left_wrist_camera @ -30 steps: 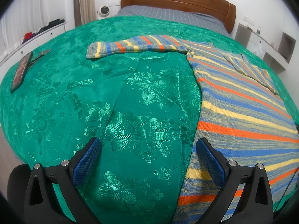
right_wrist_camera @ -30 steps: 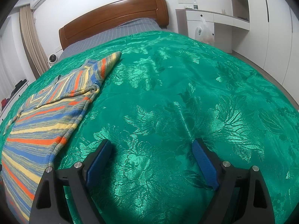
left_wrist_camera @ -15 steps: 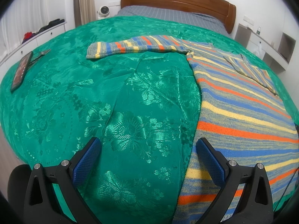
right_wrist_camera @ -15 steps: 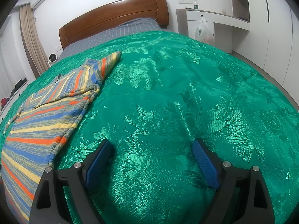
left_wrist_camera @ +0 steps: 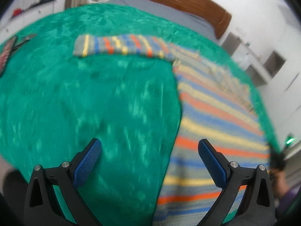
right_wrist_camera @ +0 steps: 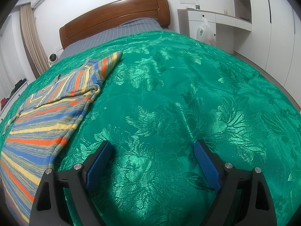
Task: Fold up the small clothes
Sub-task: 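Grasp the other sleeve cuff with the left gripper and fold it across the body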
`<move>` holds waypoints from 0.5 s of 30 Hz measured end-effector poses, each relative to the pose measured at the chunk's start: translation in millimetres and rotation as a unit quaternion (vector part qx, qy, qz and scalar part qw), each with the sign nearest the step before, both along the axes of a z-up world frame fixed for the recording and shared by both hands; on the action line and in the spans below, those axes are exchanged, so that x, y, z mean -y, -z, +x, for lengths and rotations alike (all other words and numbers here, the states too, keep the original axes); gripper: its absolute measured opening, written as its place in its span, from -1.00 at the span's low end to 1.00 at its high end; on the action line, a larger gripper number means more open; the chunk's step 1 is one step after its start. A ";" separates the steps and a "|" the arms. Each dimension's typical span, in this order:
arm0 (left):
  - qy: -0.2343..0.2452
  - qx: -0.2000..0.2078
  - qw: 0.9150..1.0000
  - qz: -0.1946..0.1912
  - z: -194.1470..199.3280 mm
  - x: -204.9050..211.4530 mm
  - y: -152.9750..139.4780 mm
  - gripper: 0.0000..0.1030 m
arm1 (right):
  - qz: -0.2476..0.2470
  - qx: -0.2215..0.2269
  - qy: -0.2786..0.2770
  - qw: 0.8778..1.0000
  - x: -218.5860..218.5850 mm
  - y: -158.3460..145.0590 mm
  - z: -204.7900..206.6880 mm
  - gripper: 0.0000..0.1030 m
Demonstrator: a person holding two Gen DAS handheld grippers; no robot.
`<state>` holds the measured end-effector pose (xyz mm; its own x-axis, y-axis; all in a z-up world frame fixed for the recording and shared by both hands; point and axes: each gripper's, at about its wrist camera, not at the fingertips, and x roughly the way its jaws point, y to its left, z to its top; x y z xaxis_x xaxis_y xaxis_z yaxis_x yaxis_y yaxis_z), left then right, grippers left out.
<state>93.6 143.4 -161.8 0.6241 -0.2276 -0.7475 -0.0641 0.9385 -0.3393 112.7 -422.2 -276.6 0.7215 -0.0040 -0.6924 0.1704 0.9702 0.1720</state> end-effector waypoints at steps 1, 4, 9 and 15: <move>0.004 0.000 1.000 -0.021 10.7 -11.4 -9.9 0.99 | -0.001 0.000 0.000 1.000 -0.4 0.2 0.3 0.73; -0.005 -0.014 0.996 -0.092 49.8 -54.1 -33.4 0.99 | -0.003 -0.001 -0.001 1.000 -1.3 0.7 0.7 0.74; -0.062 -0.053 0.992 -0.094 124.4 -117.7 -41.8 0.98 | -0.005 -0.002 -0.002 1.000 -2.0 1.4 2.0 0.75; -0.119 -0.127 0.982 -0.079 187.0 -154.1 -5.3 0.70 | -0.012 -0.006 -0.004 1.000 -3.5 2.5 3.2 0.78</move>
<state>280.7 297.5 -156.5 0.4711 -0.2239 -0.8532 -0.3767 0.8236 -0.4241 115.9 -418.7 -279.0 0.7135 -0.0150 -0.7005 0.1644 0.9755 0.1465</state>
